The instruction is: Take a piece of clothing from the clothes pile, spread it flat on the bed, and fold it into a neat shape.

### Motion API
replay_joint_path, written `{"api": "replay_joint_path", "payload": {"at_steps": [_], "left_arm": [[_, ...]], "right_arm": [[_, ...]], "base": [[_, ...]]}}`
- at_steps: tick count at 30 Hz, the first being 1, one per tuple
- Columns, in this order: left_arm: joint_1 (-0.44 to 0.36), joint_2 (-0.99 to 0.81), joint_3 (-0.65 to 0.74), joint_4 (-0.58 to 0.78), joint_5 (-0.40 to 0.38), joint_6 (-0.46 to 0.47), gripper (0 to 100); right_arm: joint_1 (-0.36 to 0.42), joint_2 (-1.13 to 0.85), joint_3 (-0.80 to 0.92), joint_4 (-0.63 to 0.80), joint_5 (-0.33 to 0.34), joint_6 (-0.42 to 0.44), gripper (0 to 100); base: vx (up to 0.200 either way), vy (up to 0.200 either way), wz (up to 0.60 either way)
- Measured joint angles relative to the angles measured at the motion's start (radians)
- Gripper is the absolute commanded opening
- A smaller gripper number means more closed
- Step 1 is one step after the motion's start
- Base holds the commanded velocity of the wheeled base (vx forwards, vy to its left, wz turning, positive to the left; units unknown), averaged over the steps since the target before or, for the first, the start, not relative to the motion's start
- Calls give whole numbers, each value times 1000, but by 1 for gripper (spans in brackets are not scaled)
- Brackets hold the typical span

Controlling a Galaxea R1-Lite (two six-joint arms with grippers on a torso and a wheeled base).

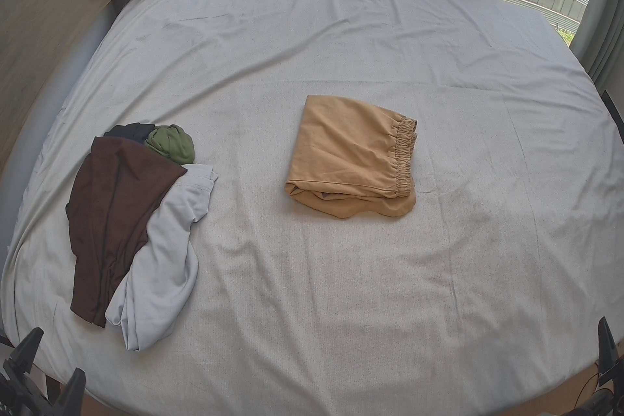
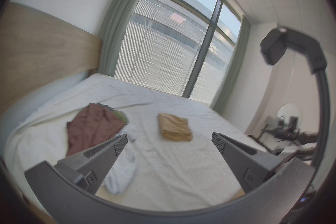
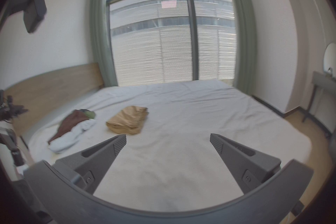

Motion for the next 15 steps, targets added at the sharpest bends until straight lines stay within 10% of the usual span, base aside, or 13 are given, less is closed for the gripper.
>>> {"api": "replay_joint_path", "payload": {"at_steps": [10, 15], "left_arm": [[70, -62, 0, 143, 240, 118, 100], [76, -71, 0, 153, 251, 132, 100]], "right_arm": [[-3, -14, 6, 19, 138, -67, 100], [-2, -15, 6, 23, 72, -73, 100]], "base": [[0, 0, 0], [0, 0, 0]]}}
